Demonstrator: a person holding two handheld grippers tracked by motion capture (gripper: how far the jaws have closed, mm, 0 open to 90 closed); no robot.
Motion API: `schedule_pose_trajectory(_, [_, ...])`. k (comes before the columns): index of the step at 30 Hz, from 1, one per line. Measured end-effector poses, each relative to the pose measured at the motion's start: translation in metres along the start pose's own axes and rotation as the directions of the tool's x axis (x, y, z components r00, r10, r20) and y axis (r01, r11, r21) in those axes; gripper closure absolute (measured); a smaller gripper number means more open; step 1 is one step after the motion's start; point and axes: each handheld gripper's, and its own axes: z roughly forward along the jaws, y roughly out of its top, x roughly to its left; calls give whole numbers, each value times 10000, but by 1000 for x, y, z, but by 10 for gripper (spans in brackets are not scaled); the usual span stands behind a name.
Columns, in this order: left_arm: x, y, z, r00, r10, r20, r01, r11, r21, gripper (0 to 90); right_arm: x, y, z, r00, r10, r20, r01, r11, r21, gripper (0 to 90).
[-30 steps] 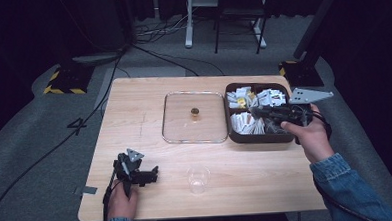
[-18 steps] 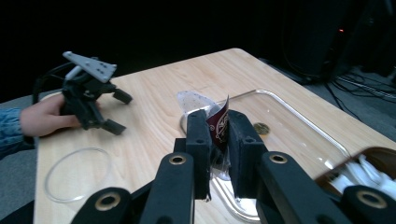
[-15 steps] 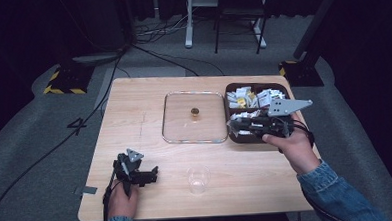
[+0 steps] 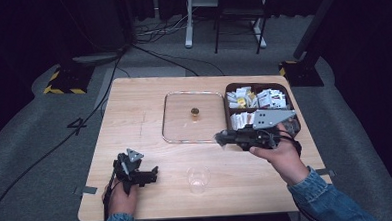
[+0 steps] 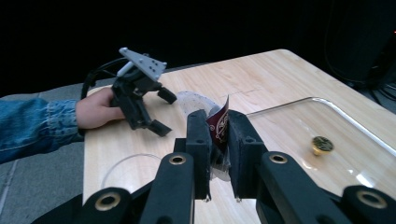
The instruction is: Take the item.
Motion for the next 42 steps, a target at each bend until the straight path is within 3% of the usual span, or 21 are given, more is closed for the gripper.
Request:
schedule_pose_trajectory(17, [0,0,0,10000,21,3,-21,10000,-5,0,18,-8,32,9976,-24,-690,39,9998,211,806])
schedule_pose_trajectory(29, [0,0,0,10000,15,2,-15,10000,-15,0,37,-32,67,9903,-171,-1378,341,9919,1223,804])
schedule_pose_trajectory(42, [0,0,0,10000,10,6,-10,10000,-12,0,46,-43,78,9856,-531,-1604,842,9774,1937,797])
